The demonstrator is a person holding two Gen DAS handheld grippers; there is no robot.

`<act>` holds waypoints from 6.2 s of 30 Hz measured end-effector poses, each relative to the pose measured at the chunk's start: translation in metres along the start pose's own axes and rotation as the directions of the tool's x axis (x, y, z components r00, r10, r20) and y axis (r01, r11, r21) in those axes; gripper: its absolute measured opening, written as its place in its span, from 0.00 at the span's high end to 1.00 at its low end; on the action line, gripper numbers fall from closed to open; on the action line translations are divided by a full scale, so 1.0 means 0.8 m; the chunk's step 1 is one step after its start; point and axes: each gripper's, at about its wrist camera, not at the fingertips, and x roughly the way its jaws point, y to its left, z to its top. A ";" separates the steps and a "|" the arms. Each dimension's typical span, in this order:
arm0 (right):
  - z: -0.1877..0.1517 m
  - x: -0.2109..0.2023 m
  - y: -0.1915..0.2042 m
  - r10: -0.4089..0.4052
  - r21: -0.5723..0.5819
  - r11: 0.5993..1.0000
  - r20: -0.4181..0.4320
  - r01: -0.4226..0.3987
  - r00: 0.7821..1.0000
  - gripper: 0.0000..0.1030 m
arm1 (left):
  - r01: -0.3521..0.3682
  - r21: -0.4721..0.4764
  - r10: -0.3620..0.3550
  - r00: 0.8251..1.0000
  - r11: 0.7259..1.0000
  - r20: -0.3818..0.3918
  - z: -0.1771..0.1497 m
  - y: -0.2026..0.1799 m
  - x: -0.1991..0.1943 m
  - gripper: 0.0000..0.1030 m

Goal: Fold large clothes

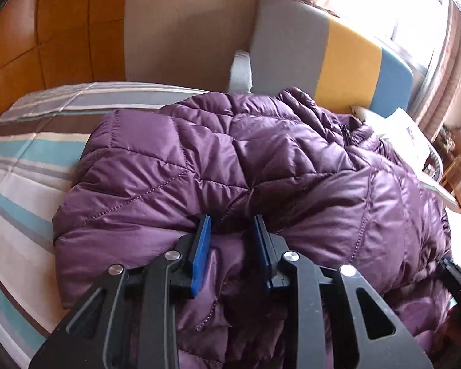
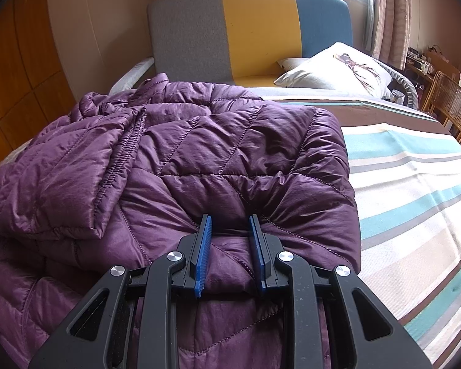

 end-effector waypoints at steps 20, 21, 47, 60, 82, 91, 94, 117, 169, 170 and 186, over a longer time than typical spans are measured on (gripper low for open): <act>0.061 -0.021 0.156 0.132 -0.214 0.969 0.023 -0.125 0.991 0.76 | 0.054 -0.038 -0.052 0.998 0.998 0.040 -0.009 0.015 -0.013 0.70; 0.058 -0.010 0.149 0.105 -0.203 0.974 -0.001 -0.103 0.995 0.76 | 0.060 -0.040 -0.058 0.997 0.997 0.050 -0.010 0.016 -0.015 0.62; 0.034 0.002 0.106 0.083 -0.128 0.988 -0.014 -0.085 0.996 0.76 | -0.126 0.100 0.123 0.992 0.987 0.037 -0.019 0.012 -0.027 0.16; -0.006 -0.082 0.113 0.056 -0.183 0.982 0.043 -0.047 0.998 0.52 | -0.044 -0.006 0.044 0.998 0.999 0.036 -0.080 0.053 -0.089 0.05; -0.114 -0.186 0.001 0.093 -0.086 0.992 -0.003 -0.093 0.996 0.52 | 0.043 0.055 -0.043 0.999 0.998 0.002 -0.170 0.113 -0.166 0.02; -0.156 -0.213 -0.073 0.078 0.006 0.997 -0.040 -0.078 0.996 0.52 | 0.105 0.093 -0.102 0.994 0.990 -0.029 -0.206 0.133 -0.196 0.05; -0.172 -0.220 -0.089 0.074 0.022 0.997 -0.061 -0.072 0.995 0.52 | 0.125 0.102 -0.120 0.991 0.987 -0.057 -0.217 0.139 -0.201 0.17; -0.238 -0.249 -0.054 0.230 -0.136 0.959 -0.147 -0.250 0.962 0.94 | 0.267 0.211 -0.246 0.962 0.940 -0.119 -0.248 0.127 -0.237 0.93; -0.008 -0.183 -0.049 0.244 -0.024 0.969 0.262 -0.246 0.934 0.94 | 0.208 0.060 -0.216 0.919 0.976 0.331 -0.036 0.132 -0.199 0.94; -0.004 -0.175 -0.048 0.241 -0.017 0.969 0.251 -0.245 0.937 0.94 | 0.201 0.057 -0.209 0.924 0.978 0.319 -0.034 0.131 -0.191 0.94; 0.010 -0.042 -0.050 0.235 0.183 0.954 0.041 -0.239 0.971 0.94 | 0.115 0.013 -0.116 0.990 0.993 0.085 -0.011 0.111 -0.058 0.89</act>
